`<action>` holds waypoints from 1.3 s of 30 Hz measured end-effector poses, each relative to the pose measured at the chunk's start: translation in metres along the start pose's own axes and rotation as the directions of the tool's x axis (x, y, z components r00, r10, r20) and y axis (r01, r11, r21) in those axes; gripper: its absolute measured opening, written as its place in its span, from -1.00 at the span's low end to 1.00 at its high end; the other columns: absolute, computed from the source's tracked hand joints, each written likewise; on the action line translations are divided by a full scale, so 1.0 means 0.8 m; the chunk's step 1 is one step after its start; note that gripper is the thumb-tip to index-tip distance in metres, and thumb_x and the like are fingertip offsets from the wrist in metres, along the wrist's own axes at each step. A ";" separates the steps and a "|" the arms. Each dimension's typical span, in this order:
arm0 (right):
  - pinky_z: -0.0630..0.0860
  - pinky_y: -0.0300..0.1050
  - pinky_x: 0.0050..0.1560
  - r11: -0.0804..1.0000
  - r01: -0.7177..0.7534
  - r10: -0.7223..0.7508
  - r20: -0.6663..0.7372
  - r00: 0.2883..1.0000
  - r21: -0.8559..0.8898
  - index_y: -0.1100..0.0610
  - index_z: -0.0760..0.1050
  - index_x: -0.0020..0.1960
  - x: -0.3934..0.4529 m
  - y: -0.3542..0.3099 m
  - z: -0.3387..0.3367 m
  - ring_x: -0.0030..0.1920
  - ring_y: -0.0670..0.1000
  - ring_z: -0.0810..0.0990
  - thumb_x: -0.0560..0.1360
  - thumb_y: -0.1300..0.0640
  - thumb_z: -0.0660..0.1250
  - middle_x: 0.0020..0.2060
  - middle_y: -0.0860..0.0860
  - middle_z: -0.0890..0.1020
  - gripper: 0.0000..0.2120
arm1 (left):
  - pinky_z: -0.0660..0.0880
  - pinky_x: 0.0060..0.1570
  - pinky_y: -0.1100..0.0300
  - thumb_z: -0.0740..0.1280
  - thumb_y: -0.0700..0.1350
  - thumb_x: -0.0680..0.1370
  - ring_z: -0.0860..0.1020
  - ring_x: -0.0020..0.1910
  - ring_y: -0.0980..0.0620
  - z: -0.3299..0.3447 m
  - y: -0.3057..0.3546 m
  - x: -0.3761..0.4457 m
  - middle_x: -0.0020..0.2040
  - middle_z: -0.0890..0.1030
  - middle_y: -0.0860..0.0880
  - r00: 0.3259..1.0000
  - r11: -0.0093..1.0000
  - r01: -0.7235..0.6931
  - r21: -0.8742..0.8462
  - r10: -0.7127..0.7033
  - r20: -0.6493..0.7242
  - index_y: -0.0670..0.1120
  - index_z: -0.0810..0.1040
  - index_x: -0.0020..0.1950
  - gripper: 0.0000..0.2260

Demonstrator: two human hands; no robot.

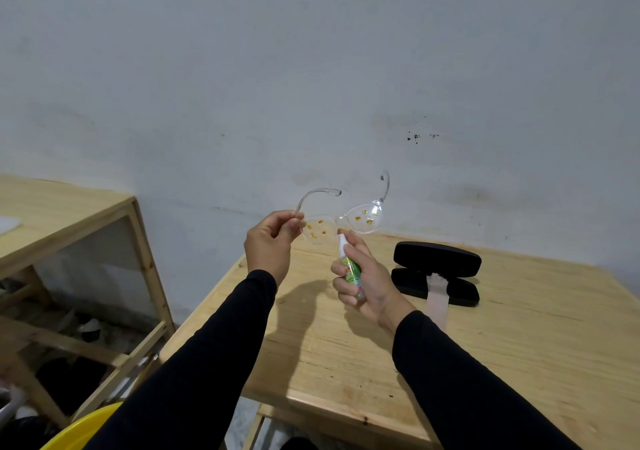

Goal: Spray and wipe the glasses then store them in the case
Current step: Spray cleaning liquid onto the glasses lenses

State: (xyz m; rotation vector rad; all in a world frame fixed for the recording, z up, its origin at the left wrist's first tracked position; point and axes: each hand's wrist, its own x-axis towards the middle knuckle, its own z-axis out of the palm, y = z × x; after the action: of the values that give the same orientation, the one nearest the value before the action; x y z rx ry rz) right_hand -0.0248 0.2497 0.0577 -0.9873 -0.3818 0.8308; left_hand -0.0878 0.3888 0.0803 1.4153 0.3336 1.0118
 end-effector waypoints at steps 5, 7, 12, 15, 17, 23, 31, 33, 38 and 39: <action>0.13 -0.36 -0.65 0.998 0.008 -0.003 0.084 0.996 -0.055 -0.04 0.34 0.20 0.006 0.001 0.016 -0.66 -0.10 0.21 0.59 0.08 0.14 -0.48 0.00 0.36 -0.81 | 0.55 -0.13 0.36 0.31 -0.31 0.51 0.62 -0.24 0.19 0.002 0.002 -0.002 -0.18 0.65 -0.02 1.000 1.000 0.009 -0.024 -0.009 0.012 -0.13 0.62 -0.12 -0.87; 0.14 -0.34 -0.65 0.996 0.016 -0.011 0.065 0.998 -0.089 -0.04 0.32 0.21 0.008 0.002 0.017 -0.65 -0.09 0.22 0.59 0.09 0.14 -0.46 0.01 0.37 -0.80 | 0.55 -0.13 0.36 0.30 -0.32 0.52 0.62 -0.24 0.20 0.000 0.003 -0.001 -0.17 0.65 -0.03 1.000 1.000 0.010 -0.025 -0.009 0.009 -0.18 0.62 -0.08 -0.89; 0.25 -0.29 -0.62 0.925 0.049 -0.093 -0.099 0.991 -0.377 -0.09 0.34 0.26 0.011 0.004 0.006 -0.57 -0.03 0.38 0.58 0.18 0.17 -0.21 0.07 0.37 -0.70 | 0.54 -0.12 0.37 0.30 -0.31 0.52 0.63 -0.22 0.18 -0.007 0.006 0.007 -0.17 0.66 -0.03 1.000 1.000 0.013 -0.010 -0.013 -0.013 -0.17 0.62 -0.07 -0.88; 0.35 -0.23 -0.55 0.781 0.061 -0.232 -0.199 0.952 -0.622 -0.08 0.37 0.30 0.004 -0.005 -0.012 -0.40 0.00 0.49 0.56 0.17 0.18 -0.15 0.04 0.42 -0.66 | 0.54 -0.11 0.37 0.30 -0.30 0.52 0.63 -0.21 0.15 -0.008 0.006 0.010 -0.18 0.66 -0.02 1.000 1.000 0.016 -0.002 -0.016 -0.022 -0.14 0.63 -0.08 -0.87; 0.43 -0.20 -0.45 0.661 0.057 -0.352 -0.242 0.904 -0.748 -0.09 0.41 0.30 -0.002 -0.017 -0.028 -0.32 -0.02 0.48 0.54 0.15 0.21 -0.20 0.00 0.46 -0.65 | 0.55 -0.11 0.37 0.31 -0.30 0.52 0.62 -0.22 0.16 -0.006 0.006 0.010 -0.18 0.66 -0.01 1.000 1.000 0.016 -0.004 -0.016 -0.026 -0.12 0.63 -0.09 -0.86; 0.46 -0.40 -0.51 0.566 0.119 -0.595 -0.305 0.744 -0.816 -0.02 0.48 0.23 -0.041 -0.070 -0.067 -0.25 -0.06 0.52 0.50 0.22 0.30 -0.20 -0.01 0.56 -0.67 | 0.54 -0.13 0.40 0.30 -0.32 0.52 0.61 -0.28 0.25 0.017 0.001 0.001 -0.20 0.64 0.01 1.000 1.000 0.021 0.001 -0.021 -0.002 -0.13 0.62 -0.10 -0.86; 0.37 -0.50 -0.27 0.418 0.033 -0.804 -0.353 0.478 -0.908 0.04 0.48 0.24 -0.136 -0.139 -0.128 -0.12 -0.09 0.55 0.50 0.19 0.32 -0.04 0.01 0.58 -0.69 | 0.54 0.03 0.25 0.31 -0.29 0.51 0.63 -0.20 0.17 0.090 0.001 -0.031 -0.21 0.65 0.06 0.989 0.998 0.060 -0.021 -0.057 0.134 0.03 0.61 -0.20 -0.77; 0.37 -0.49 -0.24 0.401 -0.006 -0.826 -0.364 0.429 -0.916 0.05 0.48 0.24 -0.169 -0.157 -0.145 -0.11 -0.09 0.55 0.50 0.19 0.33 -0.04 0.01 0.58 -0.69 | 0.54 0.04 0.23 0.32 -0.28 0.51 0.62 -0.24 0.24 0.111 -0.001 -0.042 -0.22 0.65 0.06 0.984 0.997 0.064 -0.031 -0.058 0.169 0.04 0.61 -0.21 -0.77; 0.39 -0.42 -0.23 0.384 -0.154 -0.861 -0.413 0.295 -0.910 0.05 0.46 0.25 -0.262 -0.192 -0.190 -0.08 -0.05 0.56 0.51 0.18 0.33 -0.03 0.01 0.57 -0.69 | 0.54 0.06 0.19 0.33 -0.25 0.50 0.62 -0.23 0.20 0.169 -0.007 -0.071 -0.20 0.66 0.04 0.959 0.996 0.088 -0.031 -0.076 0.273 0.06 0.62 -0.19 -0.78; 0.39 -0.41 -0.25 0.386 -0.180 -0.865 -0.423 0.269 -0.905 0.05 0.45 0.25 -0.280 -0.197 -0.200 -0.07 -0.04 0.57 0.51 0.18 0.33 -0.03 0.01 0.57 -0.68 | 0.54 0.06 0.18 0.34 -0.24 0.50 0.63 -0.20 0.17 0.181 -0.007 -0.078 -0.19 0.66 0.04 0.952 0.995 0.095 -0.026 -0.083 0.294 0.06 0.62 -0.19 -0.79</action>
State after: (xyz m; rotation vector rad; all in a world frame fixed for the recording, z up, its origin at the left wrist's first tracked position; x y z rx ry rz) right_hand 0.0014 -0.0588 0.1257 -2.0250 0.0027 -0.7353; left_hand -0.0152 0.2491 0.0801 1.4766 0.1560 0.7183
